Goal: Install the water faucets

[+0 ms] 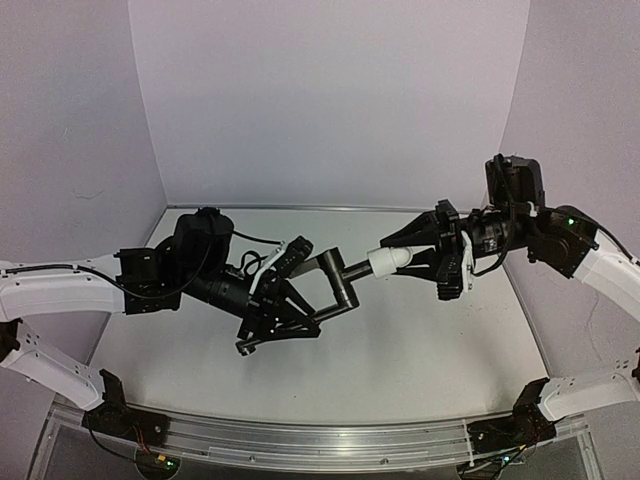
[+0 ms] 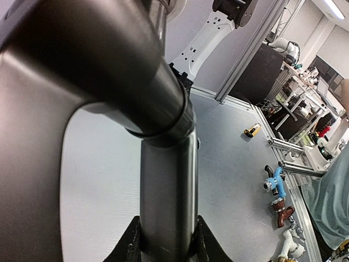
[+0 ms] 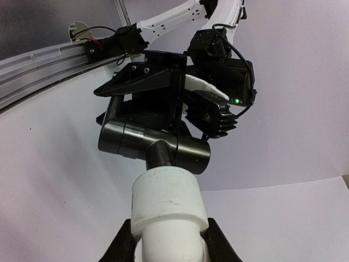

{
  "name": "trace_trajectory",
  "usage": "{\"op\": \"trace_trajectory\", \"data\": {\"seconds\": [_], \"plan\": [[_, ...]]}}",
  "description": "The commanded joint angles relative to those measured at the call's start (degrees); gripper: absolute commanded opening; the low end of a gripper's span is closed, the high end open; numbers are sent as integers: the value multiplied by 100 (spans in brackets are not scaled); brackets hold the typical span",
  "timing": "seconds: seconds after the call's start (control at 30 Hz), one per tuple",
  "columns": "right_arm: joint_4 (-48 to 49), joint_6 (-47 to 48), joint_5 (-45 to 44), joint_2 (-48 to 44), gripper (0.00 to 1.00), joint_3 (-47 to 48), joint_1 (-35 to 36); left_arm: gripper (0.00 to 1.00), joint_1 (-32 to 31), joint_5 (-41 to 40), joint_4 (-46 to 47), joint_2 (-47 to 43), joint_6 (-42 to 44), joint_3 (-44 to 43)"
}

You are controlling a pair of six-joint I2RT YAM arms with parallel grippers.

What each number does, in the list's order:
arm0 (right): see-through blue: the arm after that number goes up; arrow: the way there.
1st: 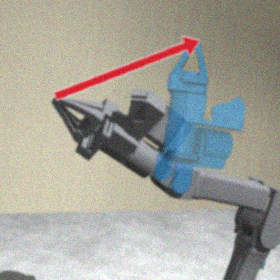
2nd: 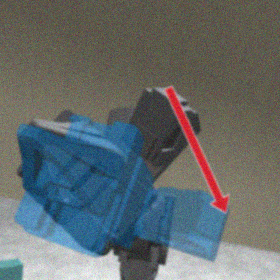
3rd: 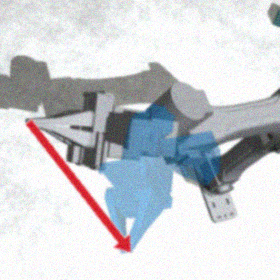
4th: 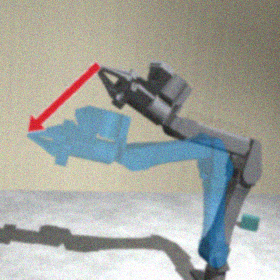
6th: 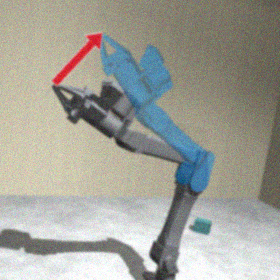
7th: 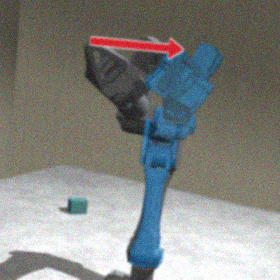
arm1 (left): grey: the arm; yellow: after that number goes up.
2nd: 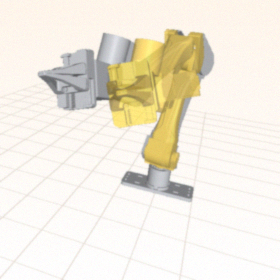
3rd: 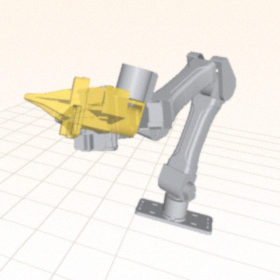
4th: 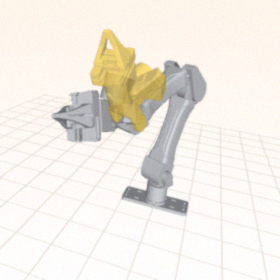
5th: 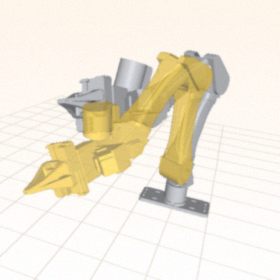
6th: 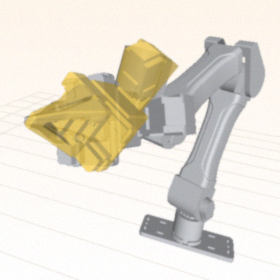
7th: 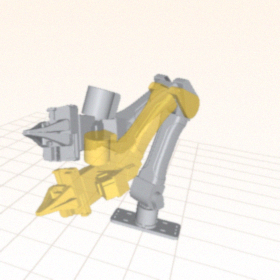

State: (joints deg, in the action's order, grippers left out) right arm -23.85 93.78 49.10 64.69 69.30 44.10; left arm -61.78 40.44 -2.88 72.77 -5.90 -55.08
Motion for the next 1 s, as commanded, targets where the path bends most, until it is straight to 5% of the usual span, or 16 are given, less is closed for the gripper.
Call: {"op": "trace_trajectory", "data": {"seconds": [0.0, 0.3, 0.97], "plan": [[294, -510, 127, 10, 0, 73, 129, 0, -27, -137, 487, -149, 214, -557], [-563, -850, 155, 171, 0, 236, 156, 0, -49, -448, -196, -110, 581, -843], [-496, -4758, 388, 755, 0, 699, 169, 0, -179, -1348, -444, -71, 1302, -968]]}}
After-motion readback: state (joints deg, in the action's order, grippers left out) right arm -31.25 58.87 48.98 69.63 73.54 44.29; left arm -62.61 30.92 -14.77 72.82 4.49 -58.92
